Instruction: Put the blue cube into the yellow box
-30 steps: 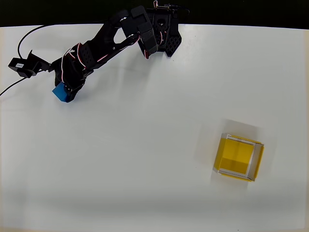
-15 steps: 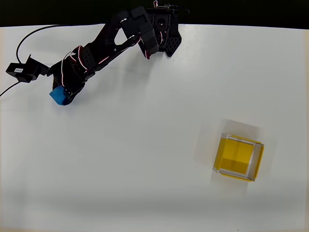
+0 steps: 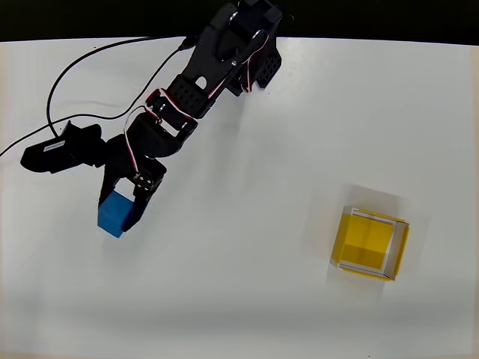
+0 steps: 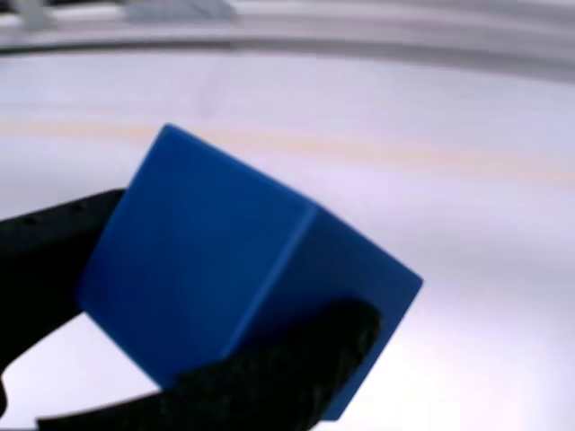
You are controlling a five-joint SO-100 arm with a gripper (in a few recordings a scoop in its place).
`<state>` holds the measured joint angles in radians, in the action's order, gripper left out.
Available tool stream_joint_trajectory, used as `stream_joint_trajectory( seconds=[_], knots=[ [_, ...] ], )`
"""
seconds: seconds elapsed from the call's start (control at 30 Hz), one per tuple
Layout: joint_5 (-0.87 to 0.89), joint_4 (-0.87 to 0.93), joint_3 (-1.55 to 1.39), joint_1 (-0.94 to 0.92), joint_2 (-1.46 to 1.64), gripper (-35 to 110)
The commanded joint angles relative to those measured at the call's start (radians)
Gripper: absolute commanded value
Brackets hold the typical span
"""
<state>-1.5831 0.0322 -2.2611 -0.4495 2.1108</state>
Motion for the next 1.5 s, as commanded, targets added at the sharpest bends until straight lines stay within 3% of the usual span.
stream_joint_trajectory(
  seconds=[0.0, 0.3, 0.57, 0.87, 1.07, 1.47],
  knots=[
    [0.031, -0.098, 0.025, 0.198, 0.196, 17],
    [-0.003, -0.295, 0.069, 0.627, 0.172, 18],
    [-0.014, -0.331, 0.296, 0.816, -0.071, 17],
    [-0.009, -0.212, 0.617, 0.922, -0.354, 16],
    [-0.006, -0.140, 0.686, 0.991, -0.448, 16],
    [0.095, 0.192, 0.747, 1.108, -0.543, 16]
  ],
)
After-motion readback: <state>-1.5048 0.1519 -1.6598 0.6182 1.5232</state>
